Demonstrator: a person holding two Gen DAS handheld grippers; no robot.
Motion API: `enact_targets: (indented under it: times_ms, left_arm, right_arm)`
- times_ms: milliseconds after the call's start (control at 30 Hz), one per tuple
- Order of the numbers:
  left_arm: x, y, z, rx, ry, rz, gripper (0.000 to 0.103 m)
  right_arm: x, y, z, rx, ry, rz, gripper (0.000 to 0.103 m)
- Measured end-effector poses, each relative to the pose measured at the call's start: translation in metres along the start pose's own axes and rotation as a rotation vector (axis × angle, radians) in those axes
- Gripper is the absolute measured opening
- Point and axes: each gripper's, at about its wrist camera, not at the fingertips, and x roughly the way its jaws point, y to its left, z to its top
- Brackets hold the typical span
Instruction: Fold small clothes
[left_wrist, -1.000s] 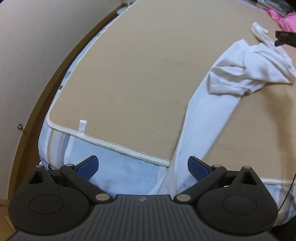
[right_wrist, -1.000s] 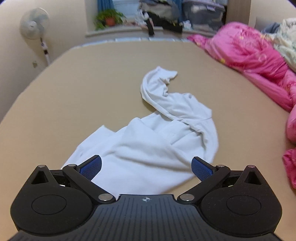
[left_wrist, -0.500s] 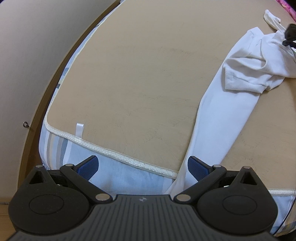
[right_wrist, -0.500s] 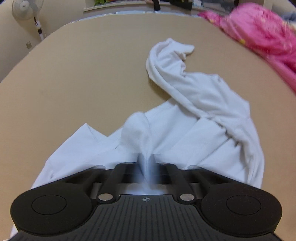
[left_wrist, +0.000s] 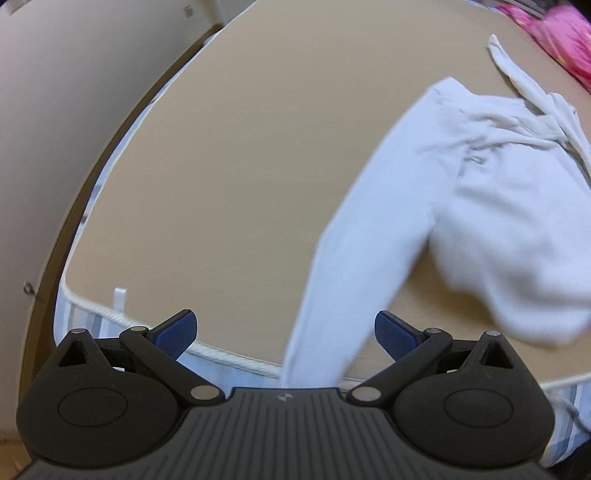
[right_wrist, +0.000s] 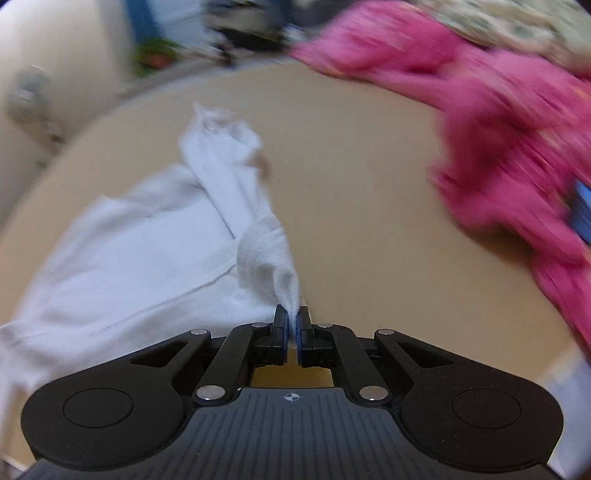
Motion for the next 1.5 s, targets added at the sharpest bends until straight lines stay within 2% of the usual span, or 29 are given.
enact_targets:
  times_ms: [33,67,100,133,200,233,400,500,567,633,700,767,800,833,900,1000,1067,1167,1300,1400,1433,1500]
  left_arm:
    - [0.000,-0.007,-0.002,0.022,-0.003,0.009,0.103]
    - [0.001,-0.011,-0.004,0.038,0.002,0.020,0.103]
    - [0.002,-0.017,-0.007,0.055,0.005,0.023,0.103]
    - [0.002,-0.021,-0.011,0.066,0.012,0.026,0.103]
    - [0.005,-0.024,-0.018,0.077,0.025,0.032,0.103]
    - [0.007,-0.027,-0.021,0.083,0.033,0.037,0.103]
    - [0.016,-0.034,-0.029,0.103,0.060,0.056,0.103]
    - [0.014,-0.041,-0.029,0.119,0.043,0.063,0.103]
    - [0.014,-0.046,-0.029,0.138,0.033,0.066,0.103]
    - [0.016,-0.052,-0.029,0.157,0.029,0.065,0.103]
    - [0.018,-0.059,-0.029,0.173,0.027,0.047,0.103]
    - [0.021,-0.066,-0.030,0.201,0.018,0.016,0.103]
    - [0.022,-0.070,-0.031,0.224,0.013,0.002,0.103]
    - [0.022,-0.074,-0.032,0.248,0.001,-0.017,0.103]
    - [0.023,-0.080,-0.034,0.300,-0.035,-0.055,0.103]
    - [0.029,-0.088,-0.037,0.363,-0.101,-0.077,0.103]
    - [0.038,-0.092,-0.037,0.394,-0.106,-0.102,0.103]
    - [0.048,-0.099,-0.039,0.433,-0.111,-0.179,0.103]
    - [0.057,-0.106,-0.039,0.401,-0.108,-0.266,0.103]
    - [0.065,-0.107,-0.034,0.343,-0.100,-0.280,0.102]
    - [0.068,-0.108,-0.032,0.332,-0.091,-0.285,0.099]
    - [0.070,-0.112,-0.026,0.320,-0.075,-0.316,0.077]
  right_arm:
    - [0.004,-0.010,-0.009,0.030,0.043,-0.037,0.013]
    - [0.007,-0.021,-0.018,0.091,0.074,-0.081,0.015]
    - [0.006,-0.030,-0.025,0.157,0.076,-0.088,0.022]
    - [0.004,-0.036,-0.030,0.208,0.072,-0.065,0.034]
    - [-0.002,-0.042,-0.039,0.260,0.060,-0.029,0.052]
    - [-0.005,-0.041,-0.043,0.262,0.042,-0.016,0.056]
    - [-0.008,-0.045,-0.050,0.235,0.019,0.012,0.059]
    - [-0.023,-0.049,-0.047,0.257,-0.018,0.047,0.060]
    - [-0.036,-0.047,-0.045,0.237,-0.055,0.058,0.064]
    - [-0.042,-0.042,-0.048,0.204,-0.083,0.063,0.074]
    - [-0.034,-0.033,-0.048,0.124,-0.074,0.039,0.075]
    - [-0.016,-0.020,-0.045,0.016,-0.061,-0.041,0.072]
    - [-0.006,-0.015,-0.042,-0.039,-0.056,-0.073,0.058]
    - [0.002,-0.012,-0.039,-0.083,-0.049,-0.099,0.004]
    - [0.009,-0.015,-0.028,-0.092,-0.027,-0.108,0.001]
    - [-0.008,-0.039,-0.011,0.002,-0.052,-0.132,0.001]
    - [-0.015,-0.062,-0.004,0.049,-0.058,-0.173,0.001]
    - [-0.010,-0.082,-0.003,0.070,-0.013,-0.178,0.001]
    - [0.001,-0.075,-0.004,0.039,0.018,-0.180,0.001]
    - [0.003,-0.077,0.000,0.068,0.013,-0.179,0.001]
    - [0.004,-0.079,0.001,0.079,0.015,-0.178,0.001]
    - [0.005,-0.086,0.002,0.114,0.023,-0.163,0.001]
